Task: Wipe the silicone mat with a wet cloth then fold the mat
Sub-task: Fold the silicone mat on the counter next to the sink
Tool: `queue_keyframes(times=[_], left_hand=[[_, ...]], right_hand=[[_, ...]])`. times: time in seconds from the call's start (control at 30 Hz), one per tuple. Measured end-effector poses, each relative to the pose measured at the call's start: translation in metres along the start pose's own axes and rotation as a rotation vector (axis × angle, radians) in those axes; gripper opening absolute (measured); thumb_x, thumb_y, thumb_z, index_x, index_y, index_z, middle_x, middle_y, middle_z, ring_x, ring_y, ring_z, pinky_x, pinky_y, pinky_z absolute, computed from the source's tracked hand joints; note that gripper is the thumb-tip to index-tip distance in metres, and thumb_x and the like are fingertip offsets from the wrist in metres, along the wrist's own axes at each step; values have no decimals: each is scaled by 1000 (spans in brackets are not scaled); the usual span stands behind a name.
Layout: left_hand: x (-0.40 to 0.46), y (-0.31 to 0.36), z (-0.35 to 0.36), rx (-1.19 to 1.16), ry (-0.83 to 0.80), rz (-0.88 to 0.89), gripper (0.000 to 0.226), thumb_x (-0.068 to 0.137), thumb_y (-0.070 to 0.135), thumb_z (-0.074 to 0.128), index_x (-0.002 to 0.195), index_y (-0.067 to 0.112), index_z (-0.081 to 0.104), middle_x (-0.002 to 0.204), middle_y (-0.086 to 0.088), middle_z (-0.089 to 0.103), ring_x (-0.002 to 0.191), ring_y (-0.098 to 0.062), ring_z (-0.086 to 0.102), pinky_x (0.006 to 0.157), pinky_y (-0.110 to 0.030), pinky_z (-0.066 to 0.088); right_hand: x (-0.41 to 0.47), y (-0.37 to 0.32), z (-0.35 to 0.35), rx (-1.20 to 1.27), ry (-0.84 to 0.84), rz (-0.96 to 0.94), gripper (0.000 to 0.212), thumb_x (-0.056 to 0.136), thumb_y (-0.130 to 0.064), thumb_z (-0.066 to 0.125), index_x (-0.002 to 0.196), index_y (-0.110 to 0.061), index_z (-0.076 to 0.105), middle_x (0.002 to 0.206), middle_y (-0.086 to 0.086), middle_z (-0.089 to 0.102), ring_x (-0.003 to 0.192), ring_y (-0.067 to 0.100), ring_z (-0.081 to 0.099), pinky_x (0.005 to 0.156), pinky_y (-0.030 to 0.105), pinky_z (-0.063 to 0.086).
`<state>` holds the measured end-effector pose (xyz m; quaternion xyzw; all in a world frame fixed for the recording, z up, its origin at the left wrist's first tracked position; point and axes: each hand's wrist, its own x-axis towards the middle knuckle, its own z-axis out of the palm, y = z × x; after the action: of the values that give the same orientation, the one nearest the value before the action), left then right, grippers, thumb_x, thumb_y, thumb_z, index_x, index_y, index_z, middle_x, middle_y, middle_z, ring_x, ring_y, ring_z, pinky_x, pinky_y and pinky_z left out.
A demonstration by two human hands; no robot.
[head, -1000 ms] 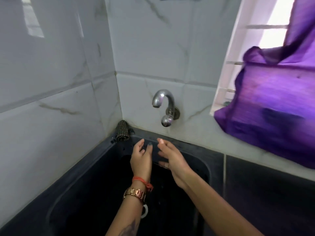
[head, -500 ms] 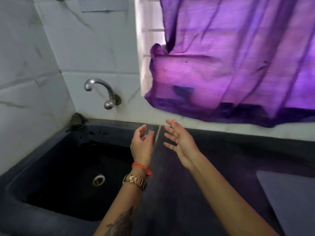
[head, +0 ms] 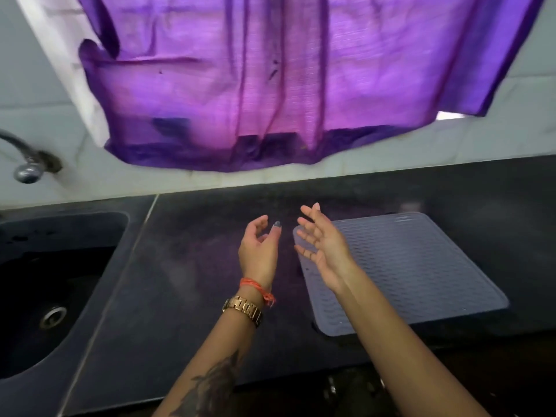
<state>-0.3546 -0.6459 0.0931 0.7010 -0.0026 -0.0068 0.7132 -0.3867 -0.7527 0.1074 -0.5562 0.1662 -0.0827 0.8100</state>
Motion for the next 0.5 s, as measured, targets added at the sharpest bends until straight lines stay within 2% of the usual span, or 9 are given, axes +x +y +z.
queue_keyframes(times=[0.1,0.17,0.23,0.3,0.37,0.5], left_hand=[[-4,-7,31,52,-70,13,30,87,20,61,117,22,57,116,9,58,95,1,55,77,-14,43],[-2,-10,49,79,-118,21,31,87,19,61,117,22,57,102,16,60,82,10,56,63,-4,40],[2,-14,65,110,-167,20,32,86,19,60,118,22,57,88,21,57,71,12,56,58,-3,40],[6,-18,79,127,-207,15,34,87,20,60,120,21,56,97,19,58,78,5,56,70,-12,43],[9,-26,91,153,-235,6,34,87,22,59,120,22,55,117,9,56,97,-5,55,84,-23,44],[11,-44,105,256,-225,-33,36,87,25,59,122,21,54,124,-1,57,111,-19,54,97,-36,45]], right_hand=[[-4,-6,-37,34,87,-5,50,88,-45,49,133,-22,48,136,4,50,119,18,49,90,35,45],[-4,-8,-57,49,137,-18,48,90,-45,46,132,-23,49,137,4,49,119,19,49,92,36,44],[-3,-11,-75,67,199,-24,45,92,-45,44,130,-23,51,138,5,48,119,18,49,91,36,44],[0,-14,-92,71,257,-29,44,92,-46,43,129,-24,51,138,5,48,118,18,48,87,35,44],[3,-17,-109,86,321,-23,46,92,-45,44,132,-23,49,139,5,47,116,17,48,86,34,43],[3,-16,-145,121,417,-1,48,93,-47,42,134,-22,48,141,6,45,115,19,48,88,37,42]])
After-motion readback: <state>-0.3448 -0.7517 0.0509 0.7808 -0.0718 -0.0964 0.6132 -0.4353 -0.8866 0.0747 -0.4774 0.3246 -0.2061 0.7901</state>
